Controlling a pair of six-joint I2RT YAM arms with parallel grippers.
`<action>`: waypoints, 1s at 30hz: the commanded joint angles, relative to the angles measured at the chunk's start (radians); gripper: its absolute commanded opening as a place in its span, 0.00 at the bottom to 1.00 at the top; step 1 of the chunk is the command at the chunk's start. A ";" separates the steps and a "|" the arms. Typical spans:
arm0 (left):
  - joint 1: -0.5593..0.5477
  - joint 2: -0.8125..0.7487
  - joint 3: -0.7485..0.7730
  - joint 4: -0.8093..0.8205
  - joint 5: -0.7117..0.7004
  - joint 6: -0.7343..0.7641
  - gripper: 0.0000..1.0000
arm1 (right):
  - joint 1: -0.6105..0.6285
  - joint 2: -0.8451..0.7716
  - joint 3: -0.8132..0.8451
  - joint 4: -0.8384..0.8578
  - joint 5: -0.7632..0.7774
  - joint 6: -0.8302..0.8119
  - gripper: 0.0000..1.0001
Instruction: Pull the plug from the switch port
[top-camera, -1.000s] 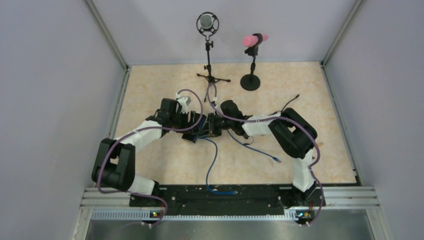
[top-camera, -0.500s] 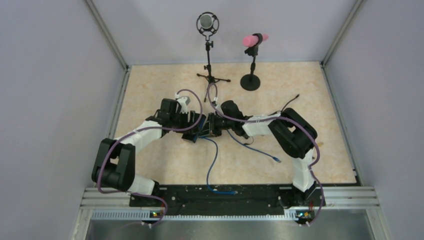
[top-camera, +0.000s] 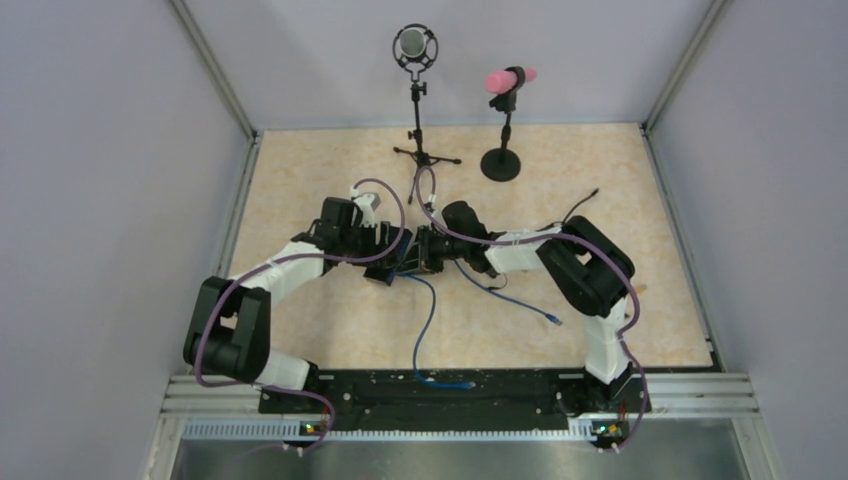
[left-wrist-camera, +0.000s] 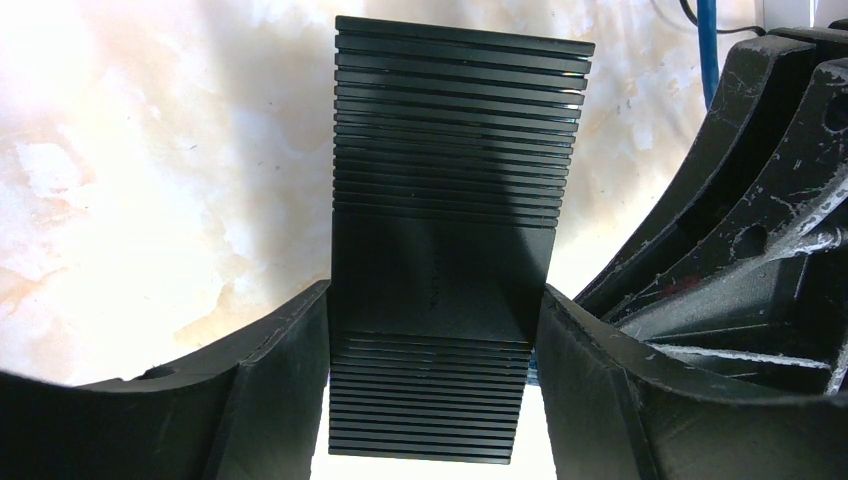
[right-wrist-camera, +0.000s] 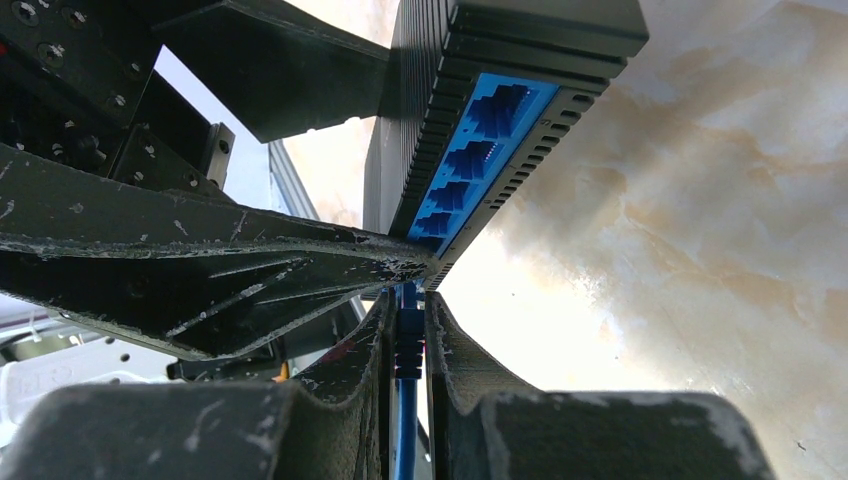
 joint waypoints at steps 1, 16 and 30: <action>0.019 -0.022 -0.012 0.031 -0.086 0.036 0.00 | -0.002 -0.034 0.013 0.007 -0.049 -0.029 0.00; 0.035 -0.020 -0.008 0.011 -0.120 0.040 0.00 | -0.017 -0.070 0.001 0.014 -0.048 -0.025 0.00; 0.047 -0.029 -0.017 0.026 -0.102 0.031 0.00 | -0.027 -0.105 -0.014 -0.009 -0.043 -0.038 0.00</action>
